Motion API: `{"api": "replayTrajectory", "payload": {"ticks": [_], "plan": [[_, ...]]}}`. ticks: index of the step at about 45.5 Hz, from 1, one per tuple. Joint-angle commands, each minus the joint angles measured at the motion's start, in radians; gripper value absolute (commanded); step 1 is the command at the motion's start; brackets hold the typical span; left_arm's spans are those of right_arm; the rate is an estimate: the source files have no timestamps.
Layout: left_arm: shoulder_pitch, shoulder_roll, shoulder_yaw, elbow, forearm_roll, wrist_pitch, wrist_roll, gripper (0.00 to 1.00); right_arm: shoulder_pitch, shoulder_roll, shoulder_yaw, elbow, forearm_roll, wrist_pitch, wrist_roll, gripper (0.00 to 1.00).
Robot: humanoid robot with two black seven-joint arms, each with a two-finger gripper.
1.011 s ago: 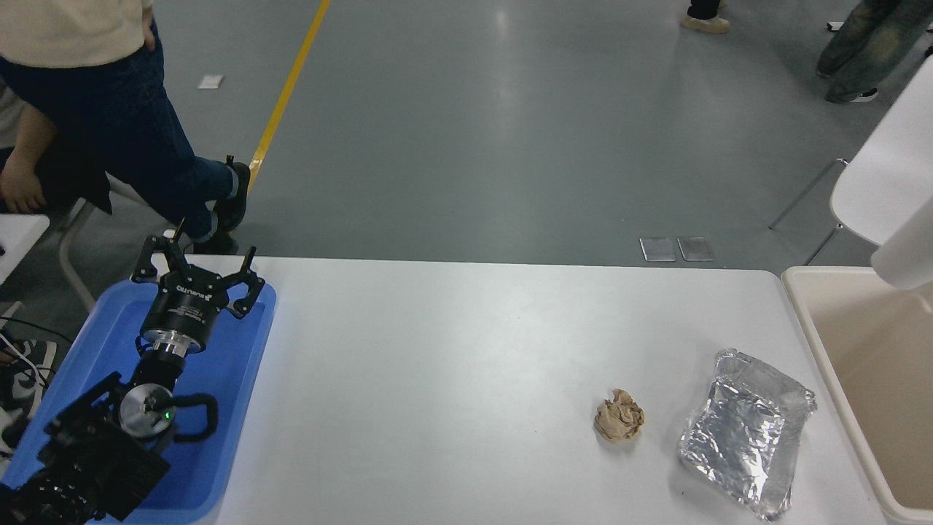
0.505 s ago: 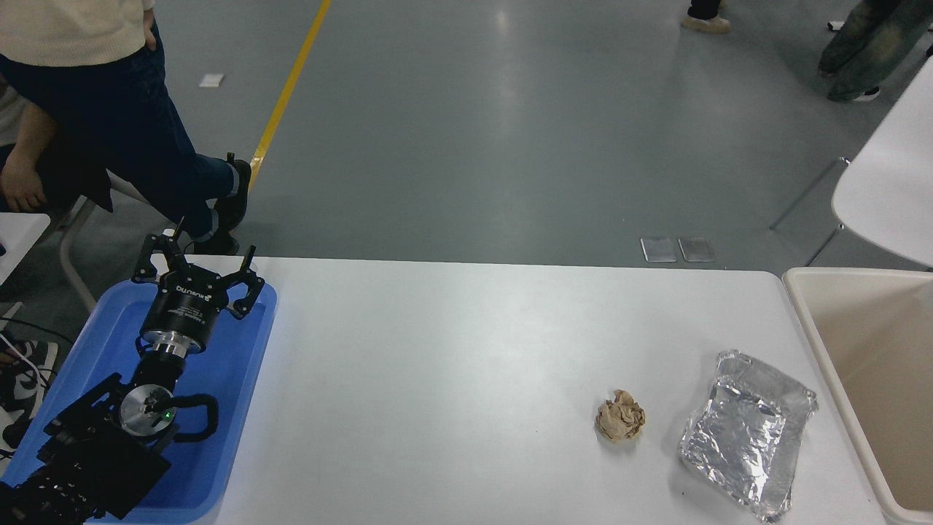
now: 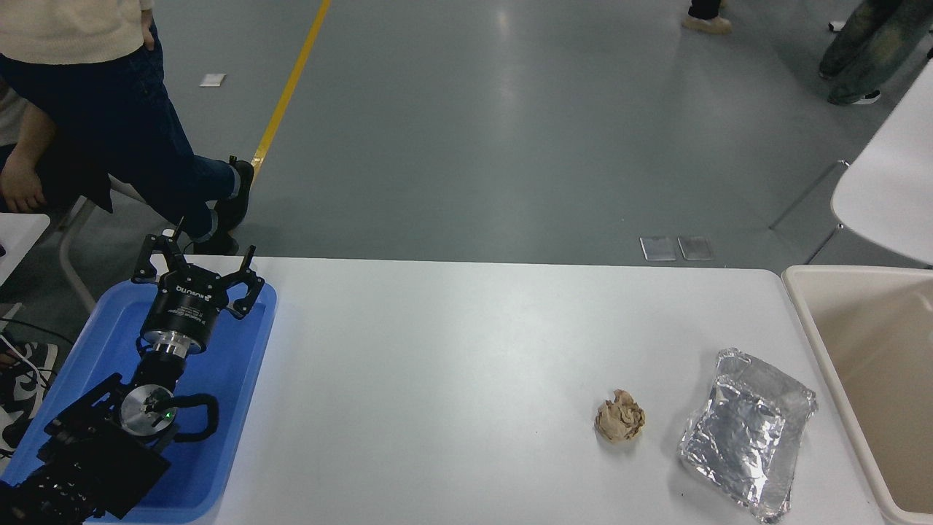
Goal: Pick up paper cup place in dustbin
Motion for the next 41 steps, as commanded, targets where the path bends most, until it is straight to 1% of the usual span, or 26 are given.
{"api": "replayTrajectory", "payload": {"ticks": [1, 9, 10, 12, 13, 14, 17, 19, 20, 25, 29, 35, 41], "plan": [[0.0, 0.0, 0.0, 0.0, 0.0, 0.0, 0.0, 1.0, -0.175, 0.096, 0.124, -0.152, -0.001, -0.025, 0.0, 0.0], [0.0, 0.0, 0.0, 0.0, 0.0, 0.0, 0.0, 1.0, -0.193, 0.117, 0.127, -0.152, -0.001, -0.076, 0.0, 0.0], [0.0, 0.0, 0.0, 0.0, 0.0, 0.0, 0.0, 1.0, -0.193, 0.117, 0.127, -0.152, -0.001, -0.091, 0.0, 0.11], [0.0, 0.0, 0.0, 0.0, 0.0, 0.0, 0.0, 1.0, -0.193, 0.117, 0.127, -0.154, -0.001, -0.137, 0.0, 0.45], [0.0, 0.0, 0.0, 0.0, 0.0, 0.0, 0.0, 1.0, -0.193, 0.119, 0.127, -0.152, 0.0, -0.167, 0.0, 0.57], [0.0, 0.0, 0.0, 0.0, 0.0, 0.0, 0.0, 1.0, -0.193, 0.121, 0.127, -0.15, 0.002, -0.2, 0.0, 0.63], [0.0, 0.0, 0.0, 0.0, 0.0, 0.0, 0.0, 1.0, -0.193, 0.125, 0.126, -0.138, 0.002, -0.261, 0.002, 0.75], [0.0, 0.0, 0.0, 0.0, 0.0, 0.0, 0.0, 1.0, -0.193, 0.127, 0.126, -0.137, 0.002, -0.269, 0.002, 0.85], [0.0, 0.0, 0.0, 0.0, 0.0, 0.0, 0.0, 1.0, -0.193, 0.127, 0.126, -0.135, 0.002, -0.269, 0.002, 0.87], [0.0, 0.0, 0.0, 0.0, 0.0, 0.0, 0.0, 1.0, -0.179, 0.127, 0.126, -0.108, 0.002, -0.267, 0.002, 0.89], [0.0, 0.0, 0.0, 0.0, 0.0, 0.0, 0.0, 1.0, -0.129, 0.09, 0.126, -0.002, 0.002, -0.267, 0.002, 0.89], [0.0, 0.0, 0.0, 0.0, 0.0, 0.0, 0.0, 1.0, -0.012, -0.046, 0.109, 0.249, -0.009, -0.267, 0.002, 0.89], [-0.002, -0.001, 0.0, 0.0, 0.0, 0.0, 0.0, 1.0, 0.104, -0.152, 0.092, 0.464, -0.015, -0.267, 0.002, 0.89]]}}
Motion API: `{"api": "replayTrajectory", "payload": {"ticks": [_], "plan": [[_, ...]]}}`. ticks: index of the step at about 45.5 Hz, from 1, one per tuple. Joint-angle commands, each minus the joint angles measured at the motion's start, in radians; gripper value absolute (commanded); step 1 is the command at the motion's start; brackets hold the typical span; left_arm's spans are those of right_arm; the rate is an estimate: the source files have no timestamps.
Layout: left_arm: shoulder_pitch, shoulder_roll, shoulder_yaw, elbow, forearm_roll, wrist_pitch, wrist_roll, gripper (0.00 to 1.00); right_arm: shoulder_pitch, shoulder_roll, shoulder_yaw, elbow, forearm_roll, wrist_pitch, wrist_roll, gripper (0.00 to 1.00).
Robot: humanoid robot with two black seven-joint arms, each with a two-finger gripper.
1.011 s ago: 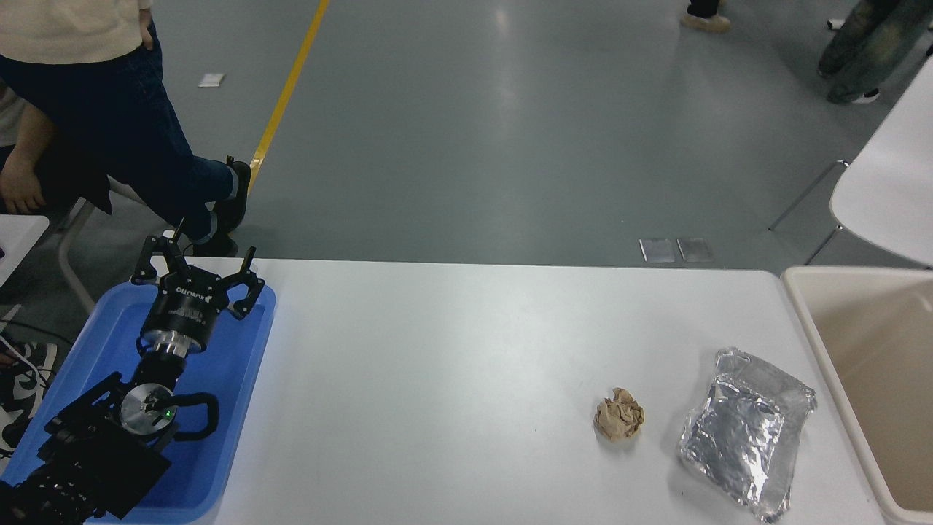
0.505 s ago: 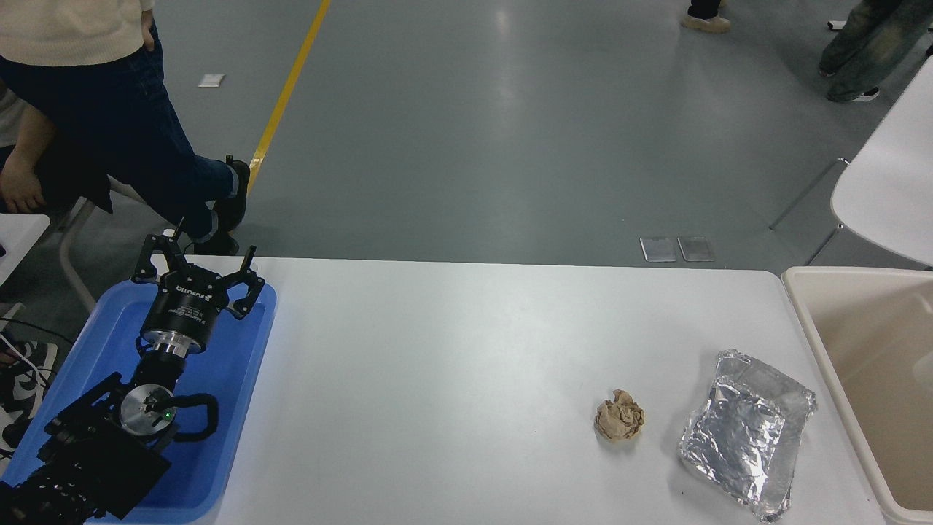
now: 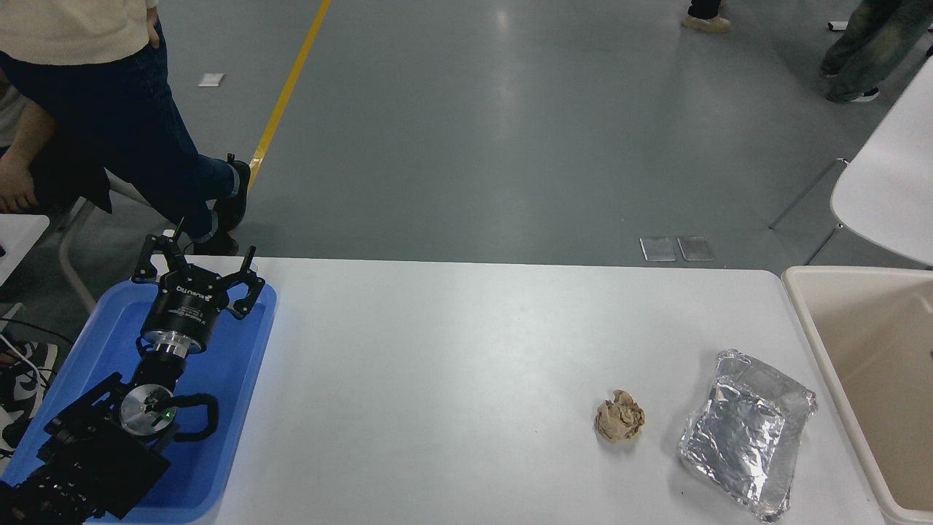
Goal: Pick up paper cup place in dustbin
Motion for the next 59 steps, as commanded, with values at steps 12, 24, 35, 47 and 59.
{"api": "replayTrajectory", "payload": {"ticks": [12, 24, 35, 47, 59], "plan": [[-0.002, -0.002, 0.002, 0.0, 0.0, 0.0, 0.002, 1.0, 0.602, -0.189, -0.393, 0.641, -0.005, 0.014, 0.0, 0.89], [-0.002, -0.002, 0.002, 0.0, 0.0, 0.0, 0.002, 1.0, 0.959, -0.037, -0.712, 0.858, -0.005, 0.051, 0.0, 1.0], [-0.002, -0.002, 0.002, 0.0, 0.0, 0.0, 0.002, 1.0, 1.194, 0.03, -0.773, 0.936, -0.008, 0.455, 0.0, 1.0], [0.0, 0.0, 0.002, 0.0, 0.0, 0.0, 0.0, 1.0, 1.389, 0.187, -0.822, 0.934, -0.009, 0.917, 0.001, 1.0], [0.0, 0.0, 0.0, 0.0, 0.0, 0.0, 0.0, 1.0, 1.519, 0.297, -0.799, 0.936, -0.012, 0.979, 0.001, 1.0]]}}
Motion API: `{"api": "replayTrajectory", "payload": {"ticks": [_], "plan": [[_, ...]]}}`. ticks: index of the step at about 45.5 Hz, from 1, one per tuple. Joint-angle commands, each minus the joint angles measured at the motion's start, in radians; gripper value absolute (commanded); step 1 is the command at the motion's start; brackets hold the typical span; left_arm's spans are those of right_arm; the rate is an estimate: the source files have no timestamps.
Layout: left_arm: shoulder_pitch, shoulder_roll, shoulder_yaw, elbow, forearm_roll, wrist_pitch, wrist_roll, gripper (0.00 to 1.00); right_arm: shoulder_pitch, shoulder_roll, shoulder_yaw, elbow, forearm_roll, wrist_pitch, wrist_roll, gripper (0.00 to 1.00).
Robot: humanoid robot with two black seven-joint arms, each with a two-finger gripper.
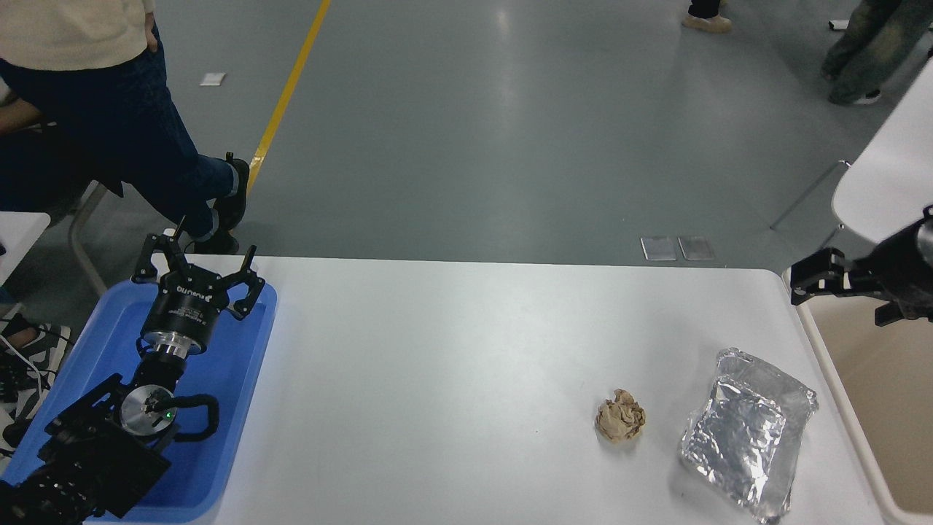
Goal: Pick up paper cup place in dustbin
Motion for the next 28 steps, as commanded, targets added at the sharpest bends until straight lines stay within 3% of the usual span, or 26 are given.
{"api": "replayTrajectory", "payload": {"ticks": [1, 16, 28], "plan": [[0.0, 0.002, -0.001, 0.0, 0.0, 0.0, 0.0, 1.0, 0.132, 0.125, -0.006, 0.01, -0.003, 0.13, -0.002, 1.0], [-0.001, -0.001, 0.001, 0.0, 0.001, 0.0, 0.001, 1.0, 0.18, 0.265, -0.061, 0.008, 0.0, 0.13, 0.0, 1.0], [-0.001, -0.001, 0.001, 0.0, 0.0, 0.0, 0.001, 1.0, 0.21, 0.263, -0.04, 0.005, 0.0, 0.13, 0.0, 1.0]]}}
